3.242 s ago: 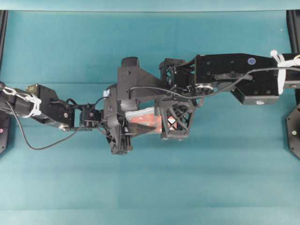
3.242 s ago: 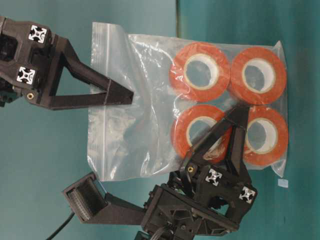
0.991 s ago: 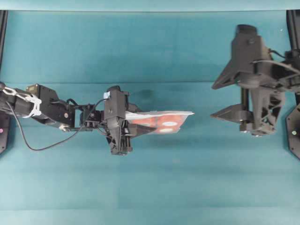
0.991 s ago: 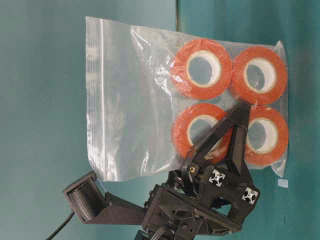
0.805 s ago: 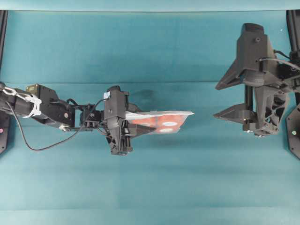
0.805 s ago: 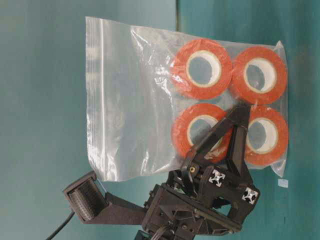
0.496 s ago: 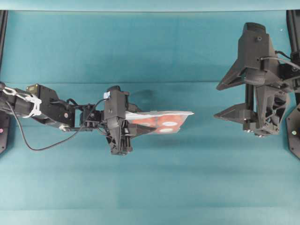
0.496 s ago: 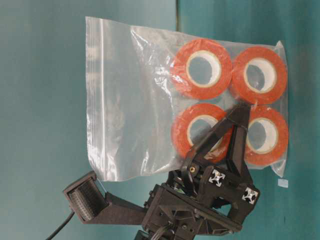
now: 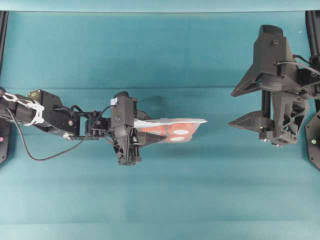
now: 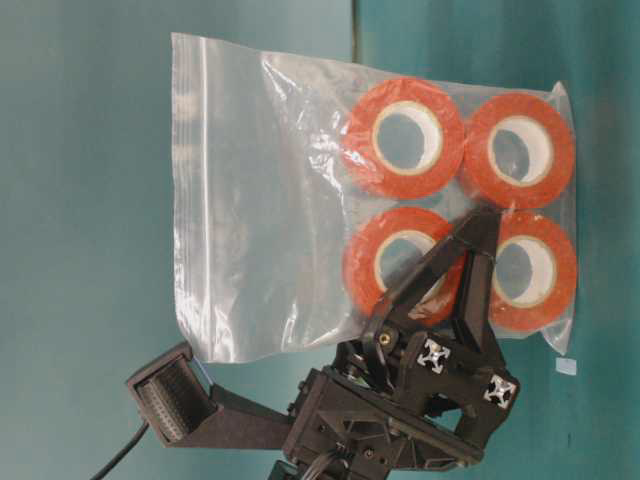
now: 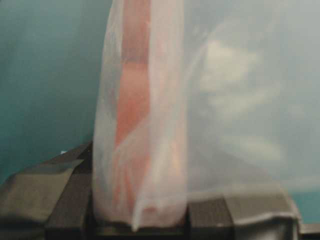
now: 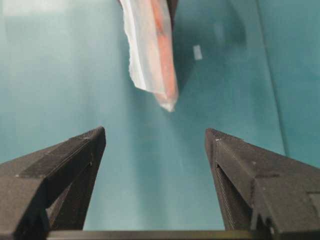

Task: Hand over the clear zip bag and make it stand upright.

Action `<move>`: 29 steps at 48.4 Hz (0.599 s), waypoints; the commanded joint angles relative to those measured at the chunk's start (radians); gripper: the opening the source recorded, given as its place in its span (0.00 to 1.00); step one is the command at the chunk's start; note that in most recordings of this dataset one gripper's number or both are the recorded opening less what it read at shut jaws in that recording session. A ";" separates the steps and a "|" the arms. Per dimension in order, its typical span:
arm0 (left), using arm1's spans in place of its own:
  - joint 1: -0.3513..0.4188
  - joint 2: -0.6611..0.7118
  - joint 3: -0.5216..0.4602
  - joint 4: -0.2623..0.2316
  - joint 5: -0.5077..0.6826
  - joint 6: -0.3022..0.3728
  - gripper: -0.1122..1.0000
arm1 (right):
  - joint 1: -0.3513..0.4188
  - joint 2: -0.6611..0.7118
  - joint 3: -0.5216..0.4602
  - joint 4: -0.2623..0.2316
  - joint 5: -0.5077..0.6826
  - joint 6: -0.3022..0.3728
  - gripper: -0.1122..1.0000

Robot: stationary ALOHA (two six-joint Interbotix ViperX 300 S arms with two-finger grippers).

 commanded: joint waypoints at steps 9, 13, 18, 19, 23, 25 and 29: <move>-0.002 -0.011 -0.008 0.002 -0.003 -0.002 0.31 | 0.006 -0.009 -0.003 0.002 -0.005 0.011 0.85; -0.002 -0.011 -0.008 0.002 -0.003 -0.002 0.31 | 0.008 -0.008 0.002 0.002 -0.006 0.011 0.85; -0.002 -0.011 -0.008 0.002 -0.003 0.000 0.31 | 0.008 -0.009 0.003 0.002 -0.006 0.011 0.85; -0.002 -0.011 -0.006 0.002 -0.003 0.000 0.31 | 0.009 -0.008 0.003 0.002 -0.006 0.011 0.85; -0.002 -0.011 -0.008 0.002 0.002 0.000 0.31 | 0.009 -0.009 0.003 0.003 -0.006 0.011 0.85; -0.002 -0.011 -0.008 0.003 0.003 0.000 0.31 | 0.009 -0.009 0.003 0.003 -0.006 0.012 0.85; -0.003 -0.011 -0.008 0.002 0.008 0.000 0.31 | 0.009 -0.009 0.006 0.003 -0.006 0.011 0.85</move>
